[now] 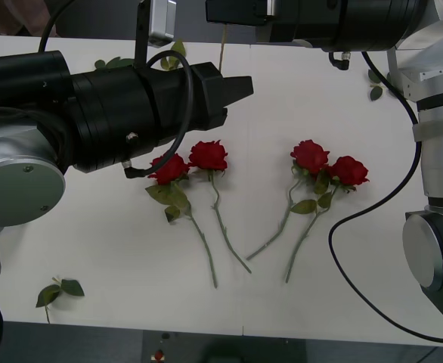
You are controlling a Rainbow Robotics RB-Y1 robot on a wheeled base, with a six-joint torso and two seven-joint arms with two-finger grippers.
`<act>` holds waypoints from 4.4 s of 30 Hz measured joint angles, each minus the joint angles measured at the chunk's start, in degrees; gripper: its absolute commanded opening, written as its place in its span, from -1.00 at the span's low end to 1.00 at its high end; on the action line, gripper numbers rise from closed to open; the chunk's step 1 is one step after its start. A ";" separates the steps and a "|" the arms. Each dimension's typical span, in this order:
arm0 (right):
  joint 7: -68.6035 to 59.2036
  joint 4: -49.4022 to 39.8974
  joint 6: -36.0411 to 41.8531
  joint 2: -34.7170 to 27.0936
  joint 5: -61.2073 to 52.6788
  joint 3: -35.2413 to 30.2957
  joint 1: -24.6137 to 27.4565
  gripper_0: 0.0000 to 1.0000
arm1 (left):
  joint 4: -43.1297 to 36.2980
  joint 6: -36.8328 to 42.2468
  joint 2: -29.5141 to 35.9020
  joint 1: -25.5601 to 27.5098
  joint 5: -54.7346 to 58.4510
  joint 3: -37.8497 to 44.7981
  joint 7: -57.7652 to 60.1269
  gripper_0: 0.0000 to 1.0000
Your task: Put the red flowers into the right box and the blue flowers into the left box
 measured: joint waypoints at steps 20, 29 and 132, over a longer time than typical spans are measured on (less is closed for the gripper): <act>0.00 0.00 -0.01 0.00 0.00 0.00 0.00 1.00 | 0.00 0.00 0.11 0.00 -1.89 0.05 0.00 -1.00; 0.00 0.00 -0.01 0.00 0.00 0.00 0.00 1.00 | 0.00 0.00 4.62 0.00 -0.15 5.60 0.45 -1.00; -80.58 -15.08 6.46 -16.74 66.42 22.14 27.54 1.00 | 48.36 -9.34 28.22 12.73 -11.89 5.04 -4.66 0.88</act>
